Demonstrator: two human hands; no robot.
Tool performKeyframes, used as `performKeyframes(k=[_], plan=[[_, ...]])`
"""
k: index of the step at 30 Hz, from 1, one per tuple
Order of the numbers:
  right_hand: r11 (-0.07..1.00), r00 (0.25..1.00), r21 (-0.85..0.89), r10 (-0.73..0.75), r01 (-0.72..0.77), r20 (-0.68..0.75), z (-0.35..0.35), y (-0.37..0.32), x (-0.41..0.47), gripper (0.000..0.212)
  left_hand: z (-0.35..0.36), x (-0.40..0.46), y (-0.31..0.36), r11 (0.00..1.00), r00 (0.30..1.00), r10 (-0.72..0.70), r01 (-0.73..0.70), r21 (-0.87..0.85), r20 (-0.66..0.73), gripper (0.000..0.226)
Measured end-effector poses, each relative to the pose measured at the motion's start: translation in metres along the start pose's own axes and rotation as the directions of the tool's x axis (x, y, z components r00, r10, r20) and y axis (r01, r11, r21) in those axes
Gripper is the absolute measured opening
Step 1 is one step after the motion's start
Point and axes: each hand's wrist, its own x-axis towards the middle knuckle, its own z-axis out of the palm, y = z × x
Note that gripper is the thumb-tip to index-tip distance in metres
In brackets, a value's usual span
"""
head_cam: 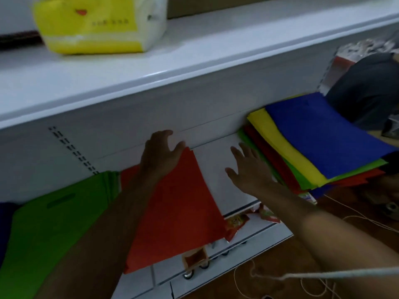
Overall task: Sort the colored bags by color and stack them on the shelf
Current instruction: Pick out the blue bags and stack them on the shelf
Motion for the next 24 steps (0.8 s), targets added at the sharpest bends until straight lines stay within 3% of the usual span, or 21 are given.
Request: performKeyframes(k=[5,13,18,24], plan=[[1.000,0.996,0.009,-0.017,0.017,-0.088,-0.035,0.060,0.006,0.071,0.021,0.017,0.100,0.992,0.994,0.109,-0.107,-0.073,0.026,0.057],[0.994,0.992,0.082,0.081,-0.073,-0.096,-0.077,0.199,0.005,0.069,0.105,0.036,0.229,0.983,0.985,0.133,-0.117,-0.143,0.106,0.054],[0.979,0.979,0.089,0.188,-0.181,-0.075,-0.080,0.280,0.006,0.071,0.167,0.045,0.260,0.987,0.971,0.050,-0.011,-0.162,0.234,0.055],[0.936,0.939,0.089,0.343,-0.341,-0.004,-0.072,0.335,0.023,0.079,0.219,0.053,0.261,0.945,0.920,-0.172,0.255,-0.206,0.352,0.064]])
